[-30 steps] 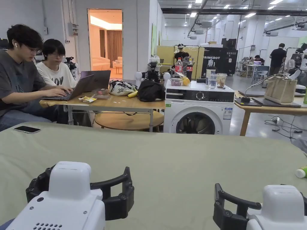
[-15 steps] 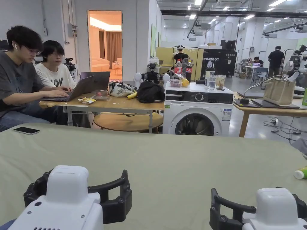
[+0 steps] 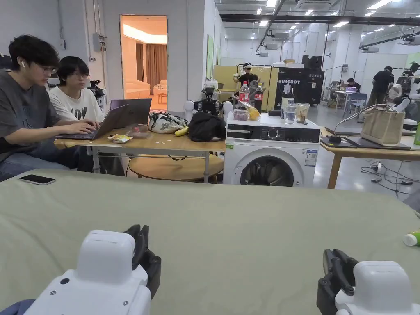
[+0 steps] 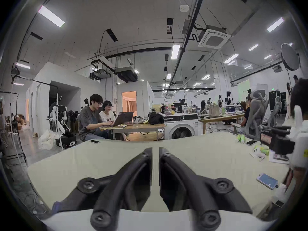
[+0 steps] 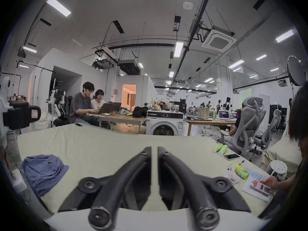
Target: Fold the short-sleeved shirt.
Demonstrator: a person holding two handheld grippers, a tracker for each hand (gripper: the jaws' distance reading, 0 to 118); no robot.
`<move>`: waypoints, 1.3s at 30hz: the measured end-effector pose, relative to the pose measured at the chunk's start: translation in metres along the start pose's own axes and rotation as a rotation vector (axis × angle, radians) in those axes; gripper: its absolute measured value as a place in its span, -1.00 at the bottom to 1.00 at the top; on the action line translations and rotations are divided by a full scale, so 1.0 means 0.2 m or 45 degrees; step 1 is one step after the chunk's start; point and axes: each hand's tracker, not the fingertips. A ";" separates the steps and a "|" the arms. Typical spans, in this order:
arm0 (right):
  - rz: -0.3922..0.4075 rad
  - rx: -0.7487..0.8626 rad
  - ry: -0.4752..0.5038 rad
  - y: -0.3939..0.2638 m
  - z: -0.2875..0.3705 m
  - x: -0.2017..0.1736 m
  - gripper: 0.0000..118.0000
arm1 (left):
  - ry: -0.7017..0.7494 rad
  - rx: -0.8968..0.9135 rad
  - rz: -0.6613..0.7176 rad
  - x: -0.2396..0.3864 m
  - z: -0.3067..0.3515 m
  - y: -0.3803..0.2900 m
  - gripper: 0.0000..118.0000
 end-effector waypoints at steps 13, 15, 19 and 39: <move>-0.015 -0.062 -0.006 -0.02 -0.04 -0.03 -1.00 | -0.024 -0.010 0.053 0.00 0.00 -0.04 -1.00; 0.005 -0.077 -0.008 -0.02 -0.04 -0.04 -1.00 | -0.019 -0.008 0.043 0.00 0.00 -0.04 -1.00; 0.020 -0.068 0.001 -0.02 -0.02 -0.05 -1.00 | -0.033 -0.002 0.076 -0.01 0.01 -0.03 -1.00; -0.012 -0.028 0.003 -0.01 0.00 -0.01 -1.00 | -0.023 -0.008 0.010 0.05 0.00 -0.01 -1.00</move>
